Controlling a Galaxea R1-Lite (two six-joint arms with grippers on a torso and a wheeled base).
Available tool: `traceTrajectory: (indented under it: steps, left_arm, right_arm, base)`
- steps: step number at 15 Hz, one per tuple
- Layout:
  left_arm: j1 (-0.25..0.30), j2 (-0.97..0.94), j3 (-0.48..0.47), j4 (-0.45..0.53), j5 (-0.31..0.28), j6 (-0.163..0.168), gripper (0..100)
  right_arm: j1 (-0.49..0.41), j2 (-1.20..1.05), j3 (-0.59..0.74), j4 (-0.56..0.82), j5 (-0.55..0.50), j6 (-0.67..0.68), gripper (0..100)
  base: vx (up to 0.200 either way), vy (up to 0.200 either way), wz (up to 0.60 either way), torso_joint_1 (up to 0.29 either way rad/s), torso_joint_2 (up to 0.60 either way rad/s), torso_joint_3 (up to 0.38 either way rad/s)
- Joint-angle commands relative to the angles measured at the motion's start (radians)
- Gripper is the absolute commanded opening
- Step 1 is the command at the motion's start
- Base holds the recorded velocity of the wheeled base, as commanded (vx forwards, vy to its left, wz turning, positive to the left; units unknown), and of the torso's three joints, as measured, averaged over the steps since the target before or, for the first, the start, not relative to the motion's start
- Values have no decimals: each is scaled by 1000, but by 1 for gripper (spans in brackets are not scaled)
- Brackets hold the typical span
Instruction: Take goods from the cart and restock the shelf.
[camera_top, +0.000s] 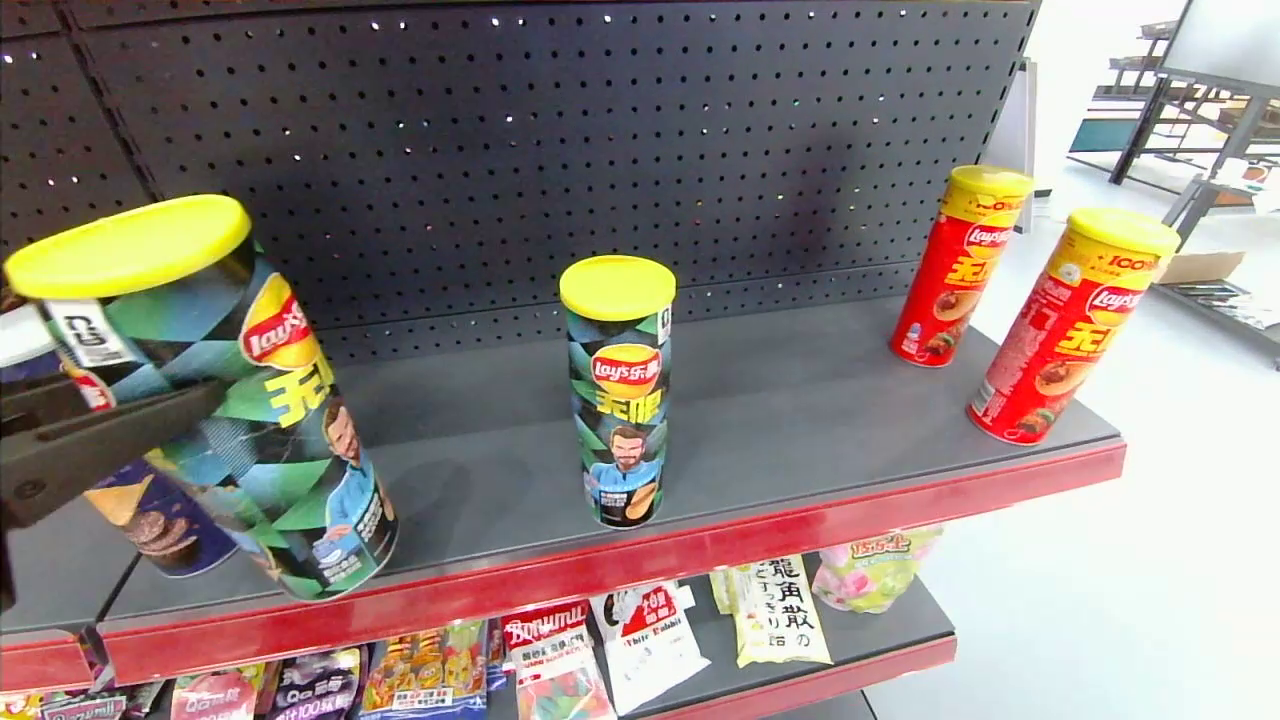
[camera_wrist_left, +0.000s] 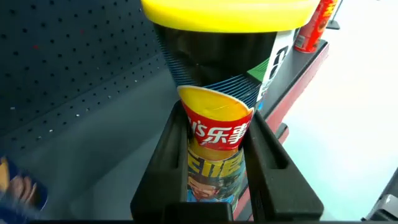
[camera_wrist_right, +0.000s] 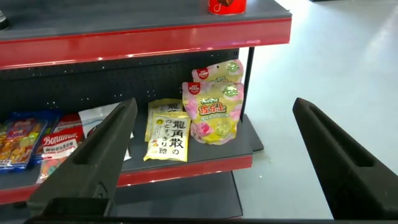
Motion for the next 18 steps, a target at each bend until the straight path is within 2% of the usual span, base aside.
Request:
traceTrajectory:
  steps: [1, 5, 8, 9, 11, 14, 18]
  left_arm:
    - [-29, 209, -44, -93, 2, 0, 0]
    - [-33, 393, -141, -167, 2, 0, 0]
    - [-113, 550, -201, -297, 8, -8, 0]
    - [-130, 574, -205, -322, 11, -19, 0]
    - [-159, 688, -274, -405, 13, -31, 0]
    - [-176, 823, -383, -468, 13, -31, 0]
    - [-205, 924, -460, -503, 11, -39, 0]
  right_arm:
    - [0, 2, 0, 0, 0, 0, 100]
    - [0, 2, 0, 0, 0, 0, 100]
    - [0, 2, 0, 0, 0, 0, 100]
    - [0, 2, 0, 0, 0, 0, 100]
    - [0, 2, 0, 0, 0, 0, 100]
    - [0, 2, 0, 0, 0, 0, 100]
    - [0, 2, 0, 0, 0, 0, 100]
  base:
    - [0, 0, 0, 0, 0, 0]
    - [0, 0, 0, 0, 0, 0]
    - [0, 0, 0, 0, 0, 0]
    - [0, 0, 0, 0, 0, 0]
    - [0, 0, 0, 0, 0, 0]
    - [0, 0, 0, 0, 0, 0]
    - [0, 0, 0, 0, 0, 0]
